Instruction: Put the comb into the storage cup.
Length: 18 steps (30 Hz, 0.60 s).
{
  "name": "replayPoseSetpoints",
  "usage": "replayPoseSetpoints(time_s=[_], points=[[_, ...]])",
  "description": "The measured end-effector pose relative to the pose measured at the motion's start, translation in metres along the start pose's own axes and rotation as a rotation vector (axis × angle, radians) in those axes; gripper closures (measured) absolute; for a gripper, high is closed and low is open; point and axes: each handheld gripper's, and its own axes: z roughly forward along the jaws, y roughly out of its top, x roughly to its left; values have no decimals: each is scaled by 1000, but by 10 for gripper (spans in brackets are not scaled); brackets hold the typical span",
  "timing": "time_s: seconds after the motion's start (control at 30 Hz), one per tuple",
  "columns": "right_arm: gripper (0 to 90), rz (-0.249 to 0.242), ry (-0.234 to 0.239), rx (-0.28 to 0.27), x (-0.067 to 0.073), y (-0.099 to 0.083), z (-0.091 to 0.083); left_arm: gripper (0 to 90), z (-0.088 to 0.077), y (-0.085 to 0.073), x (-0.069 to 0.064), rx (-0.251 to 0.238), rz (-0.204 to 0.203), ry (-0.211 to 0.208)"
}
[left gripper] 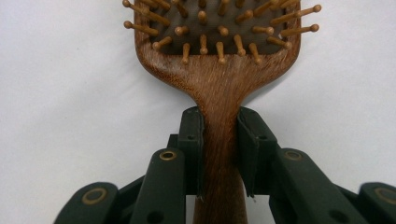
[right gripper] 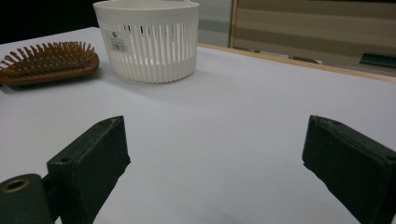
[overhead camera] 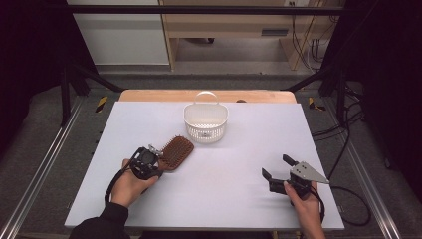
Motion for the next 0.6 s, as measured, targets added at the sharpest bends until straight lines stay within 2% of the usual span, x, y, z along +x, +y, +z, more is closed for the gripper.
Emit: replayPoseSetpoints(time_s=[0.07,0.1,0.17,0.3,0.37,0.6], points=[[72,-2,0,0,0,0,0,725,-1,-3,1,-22,-8,1],[72,-1,0,0,0,0,0,725,-1,-4,0,-35,2,5],[72,-3,0,-1,1,0,0,725,-4,-8,0,-80,14,17],[70,-2,-2,0,1,0,0,725,-13,-14,-1,-176,8,33],[69,-2,-1,-1,2,0,0,725,-16,-19,-2,-220,-9,55],[65,15,-2,-26,5,2,-2,725,-19,-38,-6,-382,-51,45]])
